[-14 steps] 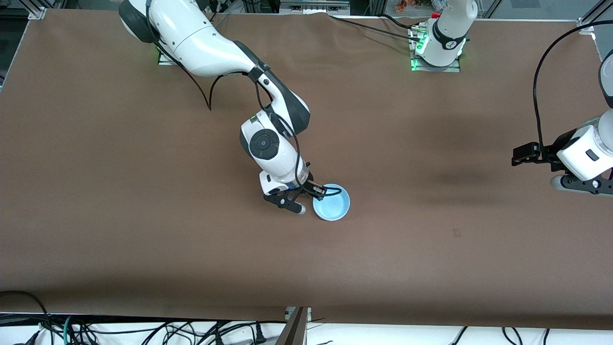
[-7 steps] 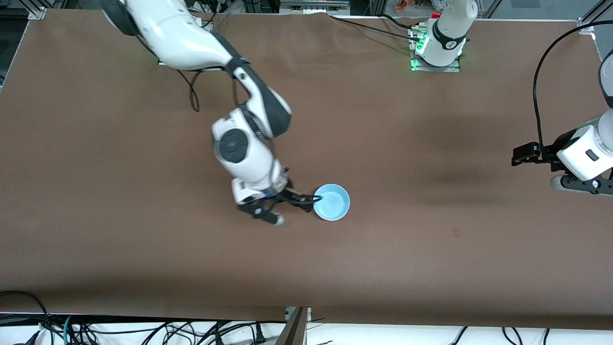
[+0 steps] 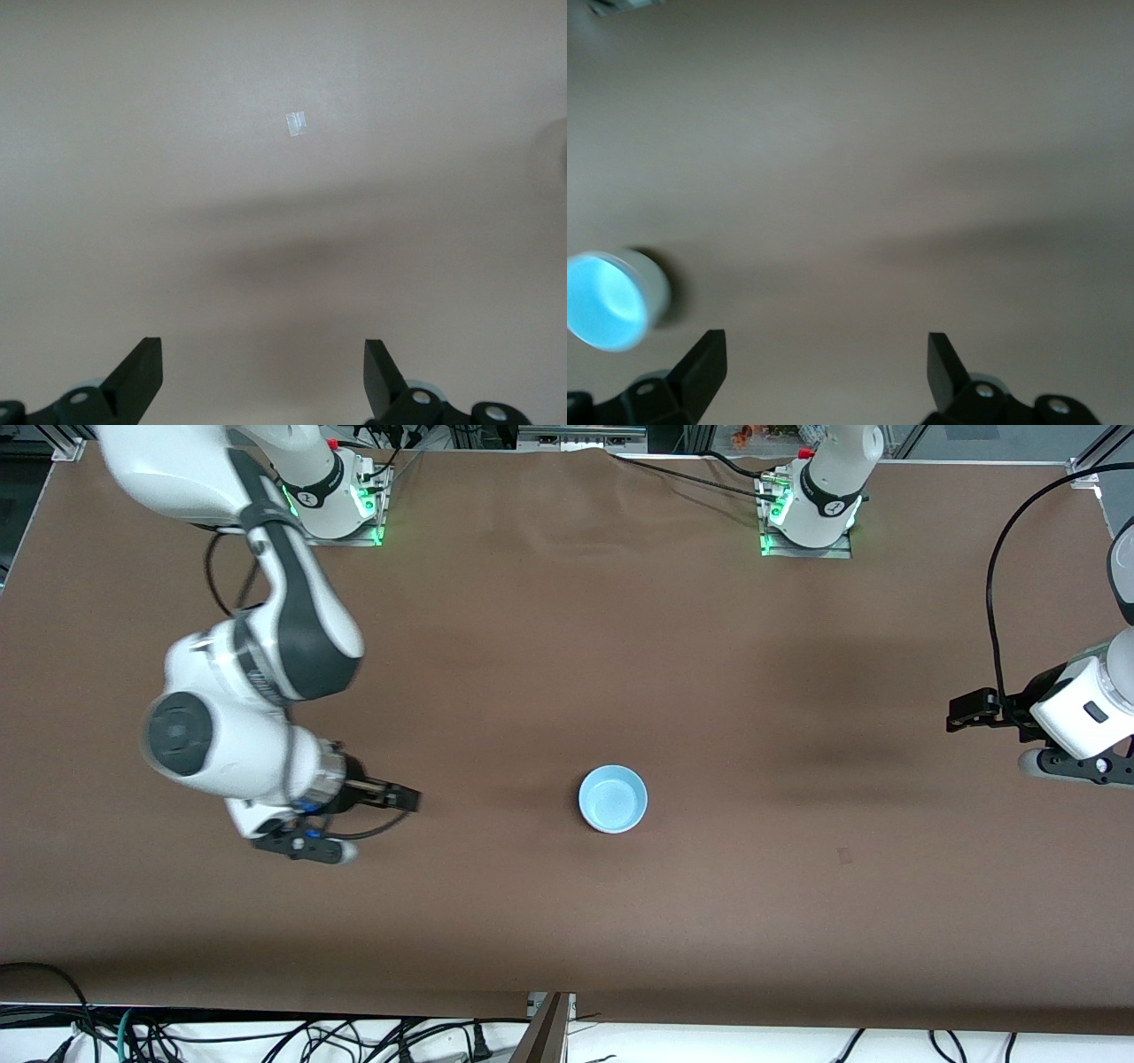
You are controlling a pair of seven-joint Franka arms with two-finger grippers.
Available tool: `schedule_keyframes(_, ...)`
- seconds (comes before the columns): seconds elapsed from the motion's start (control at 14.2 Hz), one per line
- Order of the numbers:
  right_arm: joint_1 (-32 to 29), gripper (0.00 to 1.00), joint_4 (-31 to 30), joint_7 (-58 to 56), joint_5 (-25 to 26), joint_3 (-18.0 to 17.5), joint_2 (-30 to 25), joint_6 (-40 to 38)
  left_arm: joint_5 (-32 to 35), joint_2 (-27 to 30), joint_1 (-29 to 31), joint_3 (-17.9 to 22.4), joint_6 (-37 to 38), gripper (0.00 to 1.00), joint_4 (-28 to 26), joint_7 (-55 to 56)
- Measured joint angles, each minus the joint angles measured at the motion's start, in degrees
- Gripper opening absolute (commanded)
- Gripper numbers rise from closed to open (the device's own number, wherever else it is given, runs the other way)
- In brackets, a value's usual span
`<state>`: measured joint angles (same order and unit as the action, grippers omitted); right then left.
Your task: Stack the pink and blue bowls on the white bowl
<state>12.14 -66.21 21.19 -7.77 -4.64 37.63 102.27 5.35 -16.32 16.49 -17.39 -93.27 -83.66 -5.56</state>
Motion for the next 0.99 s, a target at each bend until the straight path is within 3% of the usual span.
schedule_keyframes(0.21,-3.0,1.00,-8.9,-6.2,0.1,1.4,-6.7,-0.7,0.0,0.0,0.0,0.0,-1.6,1.00,0.0,0.1)
schedule_keyframes(0.42,-3.0,1.00,-20.6,-7.5,1.8,2.0,-20.3,-3.1,0.0,0.0,0.2,0.4,-2.8,1.00,0.0,0.9)
schedule_keyframes(0.63,-2.8,1.00,-27.0,-9.5,6.5,2.0,-33.0,-10.2,0.0,0.0,0.7,0.6,-3.2,1.00,0.1,1.8)
schedule_keyframes(0.77,-2.8,1.00,-27.9,-11.3,7.3,2.4,-36.2,-10.9,0.0,0.1,1.7,0.6,-3.6,1.00,1.2,2.7)
schedule_keyframes(0.99,-2.9,1.00,-27.9,-12.6,7.4,3.6,-35.8,-10.8,0.0,0.8,3.0,0.6,-3.6,1.00,4.6,2.8)
